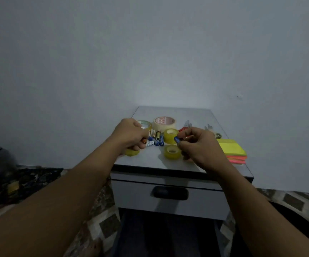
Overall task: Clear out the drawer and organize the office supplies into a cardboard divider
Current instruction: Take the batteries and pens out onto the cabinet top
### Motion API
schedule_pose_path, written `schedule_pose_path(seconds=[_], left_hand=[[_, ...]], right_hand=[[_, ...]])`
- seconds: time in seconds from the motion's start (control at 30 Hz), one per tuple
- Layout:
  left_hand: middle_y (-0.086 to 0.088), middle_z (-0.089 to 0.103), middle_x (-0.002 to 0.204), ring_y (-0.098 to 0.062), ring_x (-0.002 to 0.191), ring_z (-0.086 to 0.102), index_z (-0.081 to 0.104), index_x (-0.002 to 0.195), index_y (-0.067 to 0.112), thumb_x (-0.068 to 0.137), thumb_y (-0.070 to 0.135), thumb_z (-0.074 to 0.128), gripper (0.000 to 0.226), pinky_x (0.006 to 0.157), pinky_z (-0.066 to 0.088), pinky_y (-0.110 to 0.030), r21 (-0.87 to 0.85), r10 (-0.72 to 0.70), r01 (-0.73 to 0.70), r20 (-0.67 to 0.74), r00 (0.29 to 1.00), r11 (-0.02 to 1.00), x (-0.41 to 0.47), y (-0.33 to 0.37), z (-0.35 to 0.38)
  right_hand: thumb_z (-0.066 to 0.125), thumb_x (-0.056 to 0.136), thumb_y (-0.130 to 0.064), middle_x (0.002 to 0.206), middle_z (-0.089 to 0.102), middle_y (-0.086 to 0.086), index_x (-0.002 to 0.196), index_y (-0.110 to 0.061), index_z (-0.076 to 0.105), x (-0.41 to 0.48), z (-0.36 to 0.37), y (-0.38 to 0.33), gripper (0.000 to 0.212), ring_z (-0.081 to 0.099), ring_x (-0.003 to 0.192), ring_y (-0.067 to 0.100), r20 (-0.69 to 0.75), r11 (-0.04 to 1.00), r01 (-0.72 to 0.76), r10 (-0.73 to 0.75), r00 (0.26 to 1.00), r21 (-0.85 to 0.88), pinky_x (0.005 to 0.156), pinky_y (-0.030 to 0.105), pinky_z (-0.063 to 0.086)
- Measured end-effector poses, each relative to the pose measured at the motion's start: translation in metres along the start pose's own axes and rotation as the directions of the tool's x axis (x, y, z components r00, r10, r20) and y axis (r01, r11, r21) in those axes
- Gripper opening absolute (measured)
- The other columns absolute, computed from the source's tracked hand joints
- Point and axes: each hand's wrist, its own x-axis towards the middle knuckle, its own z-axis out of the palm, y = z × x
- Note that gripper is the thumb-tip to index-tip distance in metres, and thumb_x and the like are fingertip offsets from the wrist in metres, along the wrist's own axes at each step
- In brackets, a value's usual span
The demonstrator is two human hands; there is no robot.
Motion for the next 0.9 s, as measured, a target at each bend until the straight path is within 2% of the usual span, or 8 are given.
schedule_pose_path(seconds=[0.13, 0.23, 0.33, 0.53, 0.67, 0.77, 0.83, 0.9], left_hand=[[-0.023, 0.071, 0.071, -0.027, 0.052, 0.064, 0.059, 0.09, 0.001, 0.08, -0.002, 0.071, 0.016, 0.056, 0.058, -0.038, 0.145, -0.017, 0.015, 0.011, 1.0, 0.989, 0.032, 0.005, 0.013], [-0.021, 0.073, 0.073, -0.027, 0.052, 0.067, 0.061, 0.092, 0.0, 0.081, 0.001, 0.073, 0.017, 0.053, 0.057, -0.033, 0.226, -0.01, 0.009, 0.003, 1.0, 0.974, 0.041, 0.005, 0.018], [-0.017, 0.075, 0.072, -0.029, 0.063, 0.074, 0.065, 0.093, -0.001, 0.081, 0.004, 0.075, 0.016, 0.069, 0.063, -0.038, 0.271, -0.008, 0.01, -0.011, 1.0, 0.962, 0.046, 0.005, 0.02], [-0.009, 0.075, 0.066, -0.016, 0.052, 0.07, 0.07, 0.085, 0.003, 0.085, 0.015, 0.072, 0.012, 0.061, 0.059, -0.025, 0.326, 0.018, 0.0, -0.052, 0.998, 0.945, 0.043, 0.007, 0.021], [-0.011, 0.073, 0.064, -0.021, 0.058, 0.074, 0.066, 0.094, -0.001, 0.088, 0.015, 0.069, 0.018, 0.073, 0.063, -0.038, 0.269, -0.001, 0.008, -0.028, 1.0, 0.963, 0.044, 0.006, 0.019], [-0.016, 0.072, 0.064, -0.027, 0.057, 0.073, 0.062, 0.101, -0.005, 0.091, 0.013, 0.062, 0.021, 0.065, 0.063, -0.039, 0.186, -0.02, 0.031, -0.059, 0.998, 0.982, 0.041, 0.002, 0.014], [-0.014, 0.073, 0.063, -0.022, 0.051, 0.07, 0.064, 0.099, -0.002, 0.091, 0.016, 0.061, 0.02, 0.057, 0.06, -0.032, 0.2, 0.025, -0.005, -0.097, 0.995, 0.98, 0.032, -0.001, 0.009], [-0.008, 0.072, 0.062, -0.015, 0.044, 0.063, 0.066, 0.09, 0.008, 0.087, 0.021, 0.066, 0.013, 0.048, 0.052, -0.026, 0.249, 0.106, -0.085, -0.072, 0.992, 0.965, 0.015, -0.007, 0.008]], right_hand=[[0.07, 0.075, -0.015, 0.07, 0.071, 0.001, 0.086, -0.022, 0.071, 0.012, -0.001, 0.009, 0.014, 0.064, 0.057, 0.02, 0.009, 0.998, 0.011, -0.01, 1.0, -0.055, 0.064, 0.052, 0.059], [0.069, 0.074, -0.019, 0.073, 0.072, 0.001, 0.087, -0.025, 0.071, 0.016, -0.001, 0.013, 0.014, 0.067, 0.061, 0.023, 0.009, 0.996, 0.022, -0.021, 1.0, -0.091, 0.065, 0.054, 0.059], [0.069, 0.072, -0.02, 0.074, 0.072, 0.001, 0.086, -0.025, 0.071, 0.02, -0.002, 0.014, 0.015, 0.069, 0.064, 0.026, 0.003, 0.993, 0.028, -0.028, 1.0, -0.111, 0.066, 0.054, 0.059], [0.065, 0.064, -0.031, 0.074, 0.072, -0.002, 0.084, -0.027, 0.07, 0.029, 0.0, 0.018, 0.021, 0.067, 0.066, 0.022, -0.017, 0.99, 0.002, -0.005, 1.0, -0.138, 0.07, 0.052, 0.06], [0.071, 0.074, -0.019, 0.075, 0.072, 0.003, 0.083, -0.021, 0.07, 0.034, 0.006, 0.015, 0.009, 0.064, 0.064, 0.021, -0.012, 0.992, 0.0, -0.001, 1.0, -0.123, 0.07, 0.053, 0.06], [0.072, 0.078, -0.015, 0.081, 0.071, 0.006, 0.083, -0.019, 0.069, 0.043, 0.015, 0.008, 0.007, 0.067, 0.07, 0.026, 0.007, 0.986, 0.007, -0.006, 1.0, -0.169, 0.073, 0.052, 0.059], [0.073, 0.079, -0.014, 0.086, 0.072, 0.008, 0.082, -0.019, 0.068, 0.051, 0.023, 0.002, 0.007, 0.069, 0.075, 0.029, 0.017, 0.98, -0.003, 0.006, 1.0, -0.197, 0.074, 0.052, 0.059], [0.073, 0.078, -0.013, 0.09, 0.072, 0.011, 0.078, -0.019, 0.067, 0.059, 0.032, -0.003, 0.008, 0.068, 0.078, 0.03, 0.024, 0.979, -0.005, 0.01, 1.0, -0.202, 0.076, 0.051, 0.06]])
